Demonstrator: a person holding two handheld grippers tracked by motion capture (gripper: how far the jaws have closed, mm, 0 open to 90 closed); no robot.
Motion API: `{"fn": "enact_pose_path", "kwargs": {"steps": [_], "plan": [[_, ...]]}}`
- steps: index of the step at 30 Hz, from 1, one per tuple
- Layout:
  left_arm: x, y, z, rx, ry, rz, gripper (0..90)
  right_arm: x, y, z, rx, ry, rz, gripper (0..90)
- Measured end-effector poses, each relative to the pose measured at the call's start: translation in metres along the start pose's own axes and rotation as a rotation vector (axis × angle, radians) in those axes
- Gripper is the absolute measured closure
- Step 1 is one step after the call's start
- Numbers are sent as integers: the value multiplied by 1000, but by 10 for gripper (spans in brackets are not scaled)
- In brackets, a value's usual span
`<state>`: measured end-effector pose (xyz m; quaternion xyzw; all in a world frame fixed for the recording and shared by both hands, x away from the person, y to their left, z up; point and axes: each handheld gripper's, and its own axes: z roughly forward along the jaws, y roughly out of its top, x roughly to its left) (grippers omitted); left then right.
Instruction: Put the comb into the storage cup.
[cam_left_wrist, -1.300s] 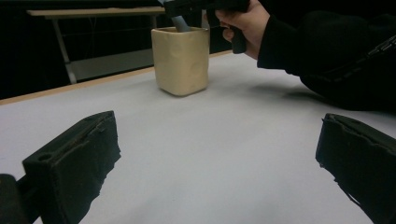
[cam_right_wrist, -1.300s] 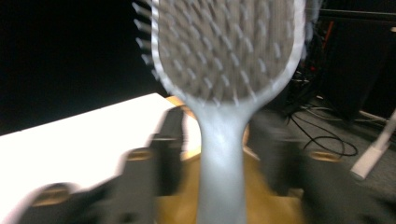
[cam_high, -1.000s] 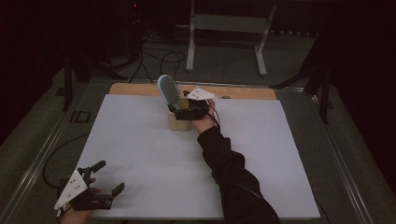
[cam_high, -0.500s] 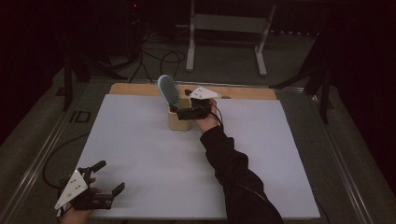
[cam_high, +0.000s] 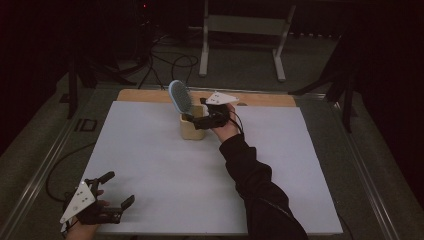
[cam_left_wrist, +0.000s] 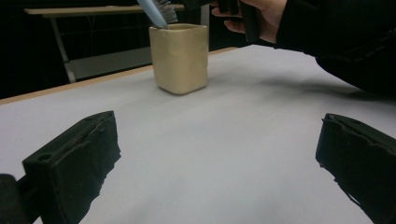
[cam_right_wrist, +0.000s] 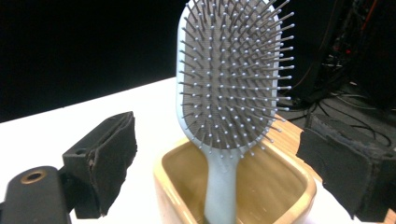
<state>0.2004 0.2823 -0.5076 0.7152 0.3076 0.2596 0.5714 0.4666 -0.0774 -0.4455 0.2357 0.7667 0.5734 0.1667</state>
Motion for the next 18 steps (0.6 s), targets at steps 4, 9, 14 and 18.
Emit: {"fn": "enact_pose_path", "kwargs": {"steps": [4, 9, 14, 18], "plan": [[0, 0, 0, -3, 1, -1, 0, 0, 0, -4, 13, 4, 0, 106], [0, 0, 1, 1, 1, 3, 0, 2, -3, -12, 21, 11, 7, 106], [-1, 0, -3, -1, 14, 2, 0, 2, -6, -22, 37, 0, 6, 106], [-1, 0, -3, 5, 15, 3, 0, 0, -9, -30, 44, -2, 22, 106]]}}
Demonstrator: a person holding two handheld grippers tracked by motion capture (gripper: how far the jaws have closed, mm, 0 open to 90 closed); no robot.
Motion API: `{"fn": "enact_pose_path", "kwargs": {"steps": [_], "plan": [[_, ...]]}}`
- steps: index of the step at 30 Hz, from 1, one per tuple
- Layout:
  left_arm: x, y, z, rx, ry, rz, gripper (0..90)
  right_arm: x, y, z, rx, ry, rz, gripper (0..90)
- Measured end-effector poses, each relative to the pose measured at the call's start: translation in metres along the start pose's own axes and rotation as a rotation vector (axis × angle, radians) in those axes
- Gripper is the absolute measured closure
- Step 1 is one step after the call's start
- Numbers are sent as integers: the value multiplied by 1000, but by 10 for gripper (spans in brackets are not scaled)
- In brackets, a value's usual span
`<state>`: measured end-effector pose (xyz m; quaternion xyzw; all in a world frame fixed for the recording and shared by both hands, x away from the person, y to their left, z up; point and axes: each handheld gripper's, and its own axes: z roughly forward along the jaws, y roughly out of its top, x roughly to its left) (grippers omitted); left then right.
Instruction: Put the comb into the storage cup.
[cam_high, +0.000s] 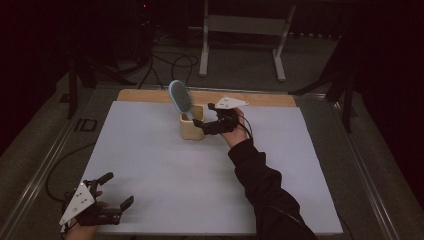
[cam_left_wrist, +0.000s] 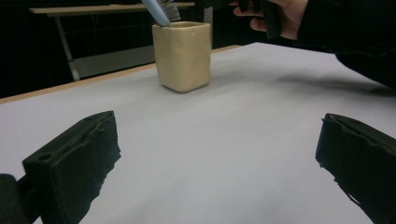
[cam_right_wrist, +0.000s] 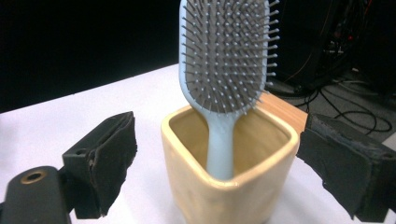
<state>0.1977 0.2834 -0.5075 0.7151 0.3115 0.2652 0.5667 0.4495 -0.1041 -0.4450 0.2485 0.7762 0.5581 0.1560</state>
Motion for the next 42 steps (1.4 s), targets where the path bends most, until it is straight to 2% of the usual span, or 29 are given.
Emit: {"fn": "enact_pose_path", "kwargs": {"steps": [4, 15, 24, 31, 36, 42], "plan": [[0, 0, 0, 0, 1, -3, 0, -1, -2, -8, 9, -9, -7, 106], [0, 0, 1, 3, 0, 2, 0, -3, -14, -35, 27, -35, 19, 103], [1, 0, 1, -2, 1, -1, 0, -4, -24, -65, 29, -47, 33, 103], [0, 1, 0, -3, 2, 1, 0, -4, -28, -88, 40, -85, 27, 103], [0, 1, 0, -3, 3, 0, 0, -4, -35, -105, 53, -95, 37, 104], [0, 1, 1, -2, 1, 1, 0, -4, -44, -123, 49, -92, 81, 104]]}}
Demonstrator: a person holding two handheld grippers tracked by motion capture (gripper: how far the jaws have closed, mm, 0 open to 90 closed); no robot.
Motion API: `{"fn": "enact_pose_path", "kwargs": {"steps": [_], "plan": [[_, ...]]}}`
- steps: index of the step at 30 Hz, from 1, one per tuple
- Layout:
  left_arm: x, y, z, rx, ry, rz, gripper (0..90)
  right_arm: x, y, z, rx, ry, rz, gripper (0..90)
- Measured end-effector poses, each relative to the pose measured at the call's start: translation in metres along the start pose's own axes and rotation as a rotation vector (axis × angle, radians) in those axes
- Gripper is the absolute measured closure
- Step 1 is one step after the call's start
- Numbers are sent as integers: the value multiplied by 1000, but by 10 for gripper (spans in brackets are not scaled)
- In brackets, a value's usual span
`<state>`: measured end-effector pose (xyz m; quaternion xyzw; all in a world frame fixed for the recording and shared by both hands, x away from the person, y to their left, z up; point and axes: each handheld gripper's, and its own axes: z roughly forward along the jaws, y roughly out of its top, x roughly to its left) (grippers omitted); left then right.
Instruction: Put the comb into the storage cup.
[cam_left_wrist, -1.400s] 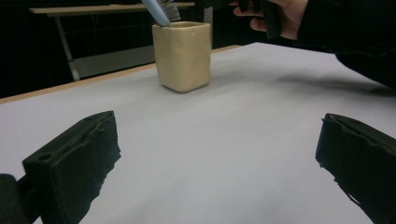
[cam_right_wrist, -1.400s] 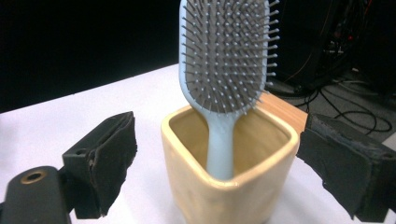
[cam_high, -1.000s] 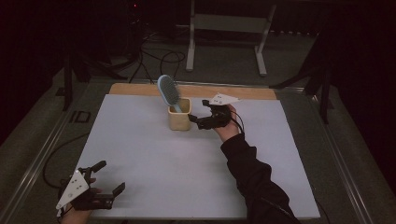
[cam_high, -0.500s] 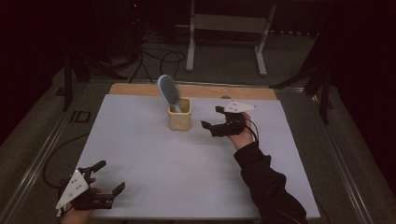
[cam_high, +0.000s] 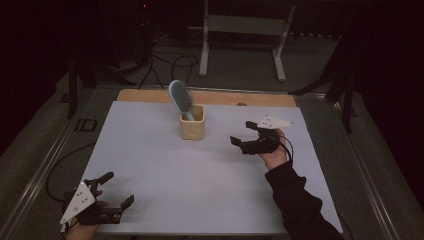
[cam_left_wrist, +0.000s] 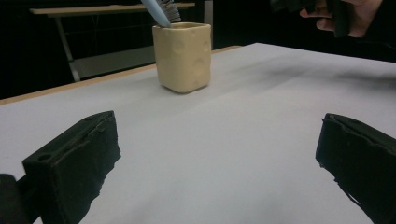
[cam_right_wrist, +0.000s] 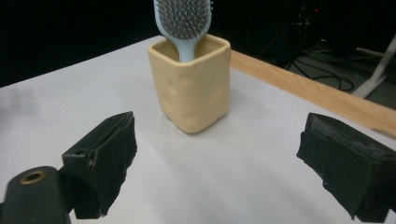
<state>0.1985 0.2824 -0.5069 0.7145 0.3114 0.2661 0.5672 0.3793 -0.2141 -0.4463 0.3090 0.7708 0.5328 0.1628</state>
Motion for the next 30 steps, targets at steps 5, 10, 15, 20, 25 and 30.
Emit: {"fn": "enact_pose_path", "kwargs": {"steps": [5, 10, 15, 20, 25, 30], "plan": [[0, 0, 0, 0, 1, 0, 0, 2, -12, -11, -2, -2, 12, 104], [0, 0, 0, 0, 0, 1, 0, 6, -24, -24, -2, 6, 22, 103], [0, 0, 0, -1, 1, 2, 0, 13, -38, -37, 18, 7, 11, 102], [0, 0, 0, 1, -1, 3, 0, 16, -52, -53, 28, 0, 16, 98], [0, 0, 1, 2, -1, 3, 0, 18, -65, -70, 20, -34, 34, 93], [0, 0, 1, 4, 0, 4, 0, 20, -74, -84, 25, -70, 61, 86]]}}
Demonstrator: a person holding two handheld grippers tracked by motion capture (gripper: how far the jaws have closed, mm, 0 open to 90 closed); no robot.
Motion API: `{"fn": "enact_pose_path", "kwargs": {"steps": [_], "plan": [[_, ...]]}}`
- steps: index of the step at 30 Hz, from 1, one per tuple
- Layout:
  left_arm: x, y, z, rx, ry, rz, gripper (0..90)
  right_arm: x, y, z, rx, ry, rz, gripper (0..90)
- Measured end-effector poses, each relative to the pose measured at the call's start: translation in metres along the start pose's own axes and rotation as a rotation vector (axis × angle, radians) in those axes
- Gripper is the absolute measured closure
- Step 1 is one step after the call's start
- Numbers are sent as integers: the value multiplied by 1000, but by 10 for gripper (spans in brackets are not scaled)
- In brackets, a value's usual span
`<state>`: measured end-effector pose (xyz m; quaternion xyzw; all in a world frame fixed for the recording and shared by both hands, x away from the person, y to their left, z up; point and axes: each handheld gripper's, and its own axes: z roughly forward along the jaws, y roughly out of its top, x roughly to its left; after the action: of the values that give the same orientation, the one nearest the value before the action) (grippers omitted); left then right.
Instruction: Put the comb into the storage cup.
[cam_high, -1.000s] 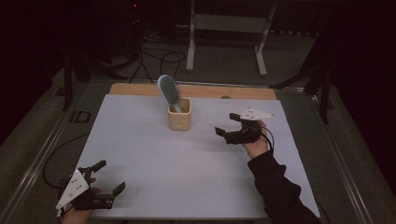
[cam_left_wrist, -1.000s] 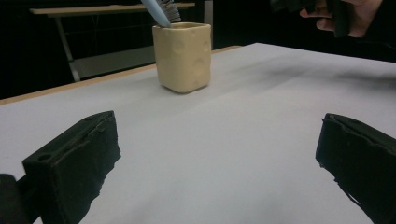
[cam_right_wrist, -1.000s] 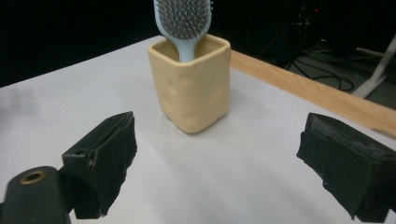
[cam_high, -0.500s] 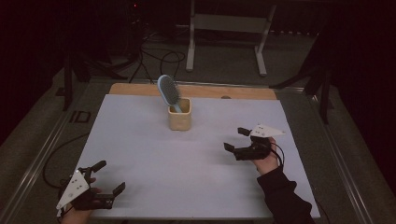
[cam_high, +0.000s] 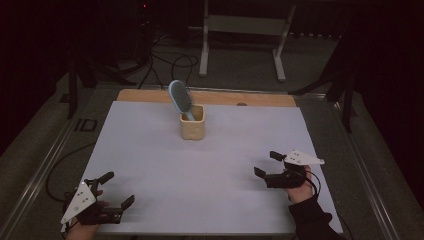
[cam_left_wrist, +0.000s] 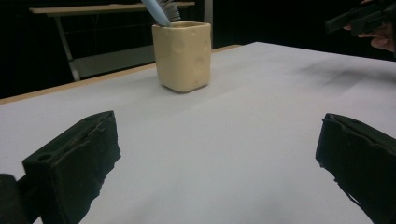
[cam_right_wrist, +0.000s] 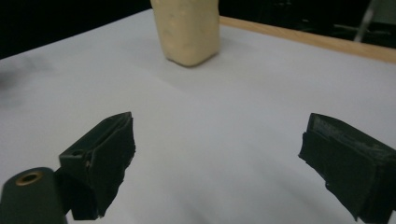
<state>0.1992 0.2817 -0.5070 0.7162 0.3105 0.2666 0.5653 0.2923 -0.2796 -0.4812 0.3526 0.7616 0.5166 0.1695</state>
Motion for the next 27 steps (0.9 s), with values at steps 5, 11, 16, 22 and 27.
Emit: {"fn": "enact_pose_path", "kwargs": {"steps": [5, 11, 16, 22, 27], "plan": [[0, 0, 0, -1, -1, 0, 0, 4, -9, -11, 2, -40, 7, 86], [0, 0, 0, -1, -3, 1, 0, 6, -21, -21, 14, -22, 14, 86], [0, 0, 0, -2, -3, -3, 0, 7, -30, -30, 0, -22, 4, 86], [0, 0, 0, 0, -5, -2, 0, 5, -39, -38, -7, -29, -3, 87], [0, 0, 0, 1, -4, 1, 0, 5, -45, -42, 19, -43, -1, 87]]}}
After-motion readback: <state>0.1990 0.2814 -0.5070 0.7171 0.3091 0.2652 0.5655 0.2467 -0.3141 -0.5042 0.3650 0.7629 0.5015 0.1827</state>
